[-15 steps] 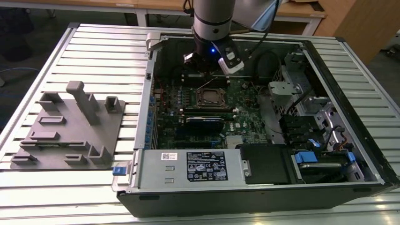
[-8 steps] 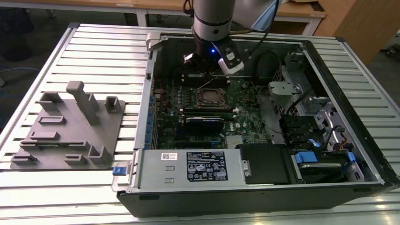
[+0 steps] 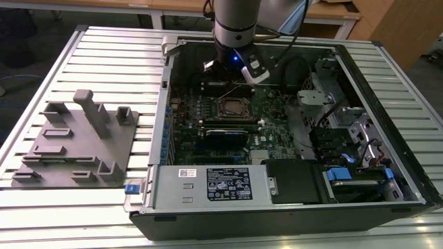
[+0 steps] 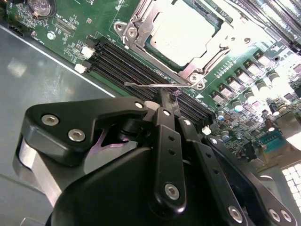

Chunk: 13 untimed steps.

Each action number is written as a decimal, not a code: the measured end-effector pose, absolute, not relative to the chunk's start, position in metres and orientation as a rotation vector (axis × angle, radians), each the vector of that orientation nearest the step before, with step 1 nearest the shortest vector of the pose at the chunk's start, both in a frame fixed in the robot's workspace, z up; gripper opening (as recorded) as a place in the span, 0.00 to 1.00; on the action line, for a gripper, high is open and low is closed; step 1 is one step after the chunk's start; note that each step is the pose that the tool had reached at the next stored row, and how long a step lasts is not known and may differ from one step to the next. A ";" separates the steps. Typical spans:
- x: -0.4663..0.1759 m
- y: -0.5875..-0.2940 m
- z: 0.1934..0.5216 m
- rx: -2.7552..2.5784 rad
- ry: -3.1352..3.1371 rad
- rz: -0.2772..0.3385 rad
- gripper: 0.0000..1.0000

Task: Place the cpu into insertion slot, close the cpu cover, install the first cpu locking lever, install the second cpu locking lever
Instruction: 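Install the first cpu locking lever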

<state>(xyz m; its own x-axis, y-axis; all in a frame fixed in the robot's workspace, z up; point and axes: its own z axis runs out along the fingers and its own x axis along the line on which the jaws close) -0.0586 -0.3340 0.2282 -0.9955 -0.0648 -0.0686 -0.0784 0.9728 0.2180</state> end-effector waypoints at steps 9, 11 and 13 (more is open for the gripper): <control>-0.057 -0.333 0.226 -0.111 3.059 0.345 0.10; -0.055 -0.333 0.225 -0.111 3.059 0.345 0.10; -0.054 -0.333 0.224 -0.111 3.059 0.345 0.10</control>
